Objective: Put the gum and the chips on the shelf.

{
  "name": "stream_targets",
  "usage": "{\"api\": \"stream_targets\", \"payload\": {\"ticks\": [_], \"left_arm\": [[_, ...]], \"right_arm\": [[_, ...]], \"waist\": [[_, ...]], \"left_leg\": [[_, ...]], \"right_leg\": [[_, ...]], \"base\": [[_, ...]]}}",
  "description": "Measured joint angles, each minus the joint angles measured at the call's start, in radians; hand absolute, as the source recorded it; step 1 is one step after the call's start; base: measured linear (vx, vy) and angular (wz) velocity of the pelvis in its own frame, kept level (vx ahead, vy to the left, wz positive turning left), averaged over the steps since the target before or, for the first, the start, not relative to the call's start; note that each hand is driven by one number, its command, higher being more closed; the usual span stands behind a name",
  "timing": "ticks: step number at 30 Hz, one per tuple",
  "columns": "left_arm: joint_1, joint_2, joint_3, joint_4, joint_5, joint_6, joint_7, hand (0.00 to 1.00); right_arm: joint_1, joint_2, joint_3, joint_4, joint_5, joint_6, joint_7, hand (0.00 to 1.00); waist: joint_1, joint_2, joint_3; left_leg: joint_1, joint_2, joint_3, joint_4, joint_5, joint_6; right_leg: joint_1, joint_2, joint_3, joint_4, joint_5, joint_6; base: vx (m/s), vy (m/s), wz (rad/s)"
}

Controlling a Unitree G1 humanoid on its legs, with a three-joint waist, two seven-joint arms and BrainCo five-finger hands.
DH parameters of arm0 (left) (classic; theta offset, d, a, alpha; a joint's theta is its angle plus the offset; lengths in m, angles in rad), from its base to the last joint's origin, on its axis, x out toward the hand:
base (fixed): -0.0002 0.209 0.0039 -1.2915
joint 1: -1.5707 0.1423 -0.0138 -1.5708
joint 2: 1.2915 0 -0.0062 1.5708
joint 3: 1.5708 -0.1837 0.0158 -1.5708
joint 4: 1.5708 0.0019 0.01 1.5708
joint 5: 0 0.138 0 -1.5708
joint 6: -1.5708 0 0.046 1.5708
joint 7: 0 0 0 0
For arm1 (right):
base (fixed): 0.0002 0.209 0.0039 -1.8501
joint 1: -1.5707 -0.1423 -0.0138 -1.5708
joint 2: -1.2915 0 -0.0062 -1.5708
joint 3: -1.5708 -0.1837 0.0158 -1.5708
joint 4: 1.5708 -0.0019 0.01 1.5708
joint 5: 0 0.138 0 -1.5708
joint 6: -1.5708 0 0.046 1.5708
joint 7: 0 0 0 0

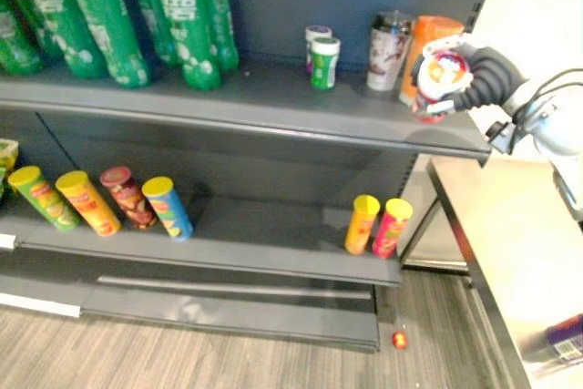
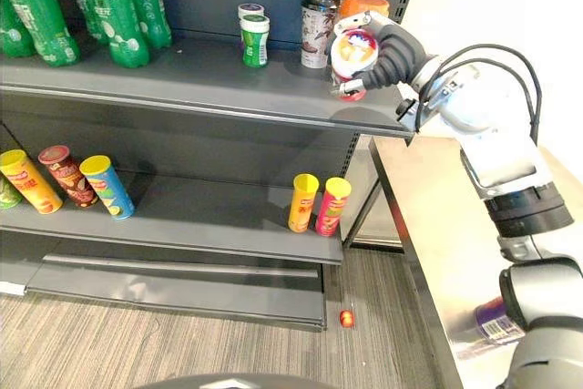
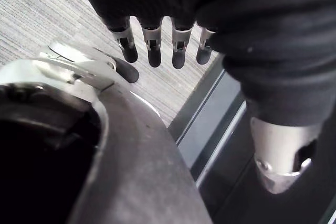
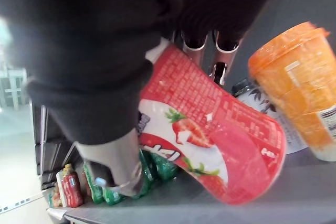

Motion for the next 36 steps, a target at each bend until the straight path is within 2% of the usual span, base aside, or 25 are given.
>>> {"api": "stream_targets", "payload": {"ticks": [11,19,23,26,36], "left_arm": [[-0.019,0.006,0.009,-0.001,-0.017,0.004,-0.001,0.00],[-0.030,0.005,0.021,-0.002,-0.018,0.014,0.009,0.00],[-0.031,-0.006,0.021,-0.003,-0.057,0.020,0.010,0.00],[-0.036,-0.009,0.021,-0.003,-0.057,0.022,0.011,0.00],[-0.078,-0.008,0.023,-0.003,-0.058,0.035,0.011,0.00]], "right_arm": [[-0.098,0.062,0.070,0.029,0.050,0.028,0.015,1.00],[-0.127,0.238,0.039,0.236,0.083,0.094,-0.054,1.00],[-0.211,0.308,0.002,0.407,0.090,0.155,-0.087,1.00],[-0.271,0.372,-0.052,0.500,0.092,0.173,-0.105,1.00],[-0.372,0.533,-0.061,0.649,0.078,0.229,-0.118,1.00]], "waist": [[0.010,-0.014,0.003],[0.026,-0.015,0.005],[0.036,-0.010,0.022],[0.040,-0.005,0.028],[0.061,-0.001,0.066]], "left_leg": [[0.000,0.012,-0.001,0.000,0.002,-0.003],[0.002,0.013,0.002,0.000,0.002,-0.003],[0.003,0.015,0.003,0.000,0.003,-0.004],[0.003,0.019,0.004,0.001,0.002,-0.005],[0.002,0.046,0.003,0.003,0.000,-0.019]], "right_leg": [[0.001,0.014,0.001,-0.004,0.000,0.000],[0.001,0.015,0.004,-0.006,0.002,-0.003],[0.003,0.019,0.005,-0.012,0.005,-0.008],[0.006,0.023,0.005,-0.019,0.008,-0.012],[0.017,0.046,0.002,-0.045,0.017,-0.024]], "base": [[0.00,-0.001,0.01],[0.00,0.000,0.00],[0.00,0.000,0.00],[0.00,0.000,0.00],[0.00,-0.003,0.00]]}}
